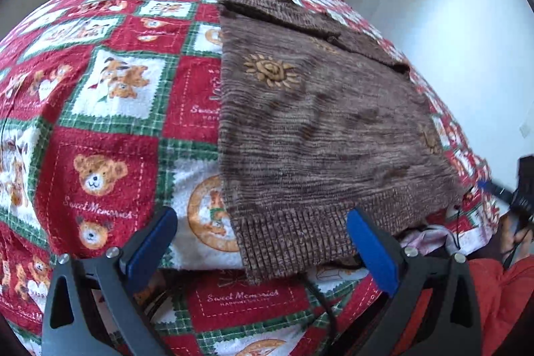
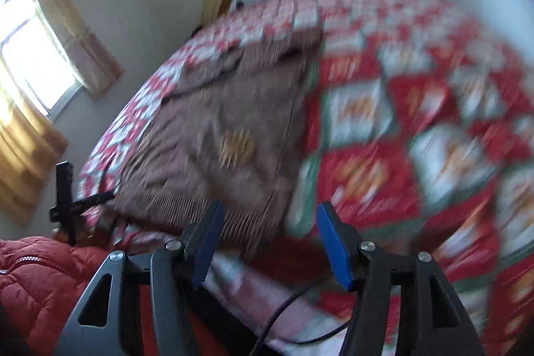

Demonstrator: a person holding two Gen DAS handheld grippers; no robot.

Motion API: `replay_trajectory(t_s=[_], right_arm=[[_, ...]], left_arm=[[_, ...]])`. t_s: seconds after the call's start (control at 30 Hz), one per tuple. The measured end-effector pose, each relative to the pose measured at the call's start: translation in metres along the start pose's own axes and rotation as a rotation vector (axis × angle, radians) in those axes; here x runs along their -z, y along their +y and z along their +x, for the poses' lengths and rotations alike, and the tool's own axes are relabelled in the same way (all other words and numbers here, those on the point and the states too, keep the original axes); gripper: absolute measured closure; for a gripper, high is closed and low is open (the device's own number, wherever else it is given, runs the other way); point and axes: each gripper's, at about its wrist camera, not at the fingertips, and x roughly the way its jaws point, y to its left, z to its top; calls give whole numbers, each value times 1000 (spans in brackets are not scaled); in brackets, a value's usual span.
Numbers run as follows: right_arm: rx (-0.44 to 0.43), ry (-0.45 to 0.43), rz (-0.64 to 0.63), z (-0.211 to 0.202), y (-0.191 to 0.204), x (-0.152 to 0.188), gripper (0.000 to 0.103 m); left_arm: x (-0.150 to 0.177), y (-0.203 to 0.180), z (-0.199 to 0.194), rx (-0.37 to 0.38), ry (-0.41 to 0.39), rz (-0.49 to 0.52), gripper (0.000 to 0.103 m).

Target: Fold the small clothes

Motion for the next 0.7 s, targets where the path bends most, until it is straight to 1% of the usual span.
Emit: replay_trajectory(t_s=[0.07,0.13,0.17,0.2,0.27,0.37,0.4,0.43,0.47,0.5,0.53,0.57,0.6,0.63,0.67,0.7], right_arm=[[-19,35,37,14,-6,9,47],[-36,36,61,18,-11,13,47],[-40,32,74,21,-13,13,48],[-38,22,75,17,-12,14,51],[-27,-17,66,13,-12,14,52],[0,-48,40,13,-5,9,52],[27,-39,24,15,-2,9,52],[46,-27,9,19,0,8,52],[55,-10,-4,23,2,10,52],[44,13,-13,28,4,12,52],[41,13,-18,30,5,13,52],[35,23,-27,31,8,13,52],[31,26,-29,31,8,13,52],[22,32,-28,32,9,13,52],[3,43,-27,33,10,14,52],[-5,48,-31,34,11,14,52]], left_arm=[[0,1,0,8,-10,-6,0],[1,0,0,11,-22,1,1],[1,-3,0,8,-28,10,3],[1,-4,0,4,-31,24,8],[3,-12,2,10,-30,66,11],[7,-22,7,-29,-35,136,11],[9,-26,8,-48,-35,162,11],[11,-27,7,-51,-33,174,11],[11,-28,7,-42,-29,182,11],[12,-26,6,-29,-26,176,11],[11,-25,6,-15,-28,165,11],[11,-24,5,0,-32,153,15],[10,-23,4,16,-38,137,26],[9,-22,3,36,-41,121,32],[9,-21,3,45,-39,111,42],[8,-20,3,46,-36,102,49]])
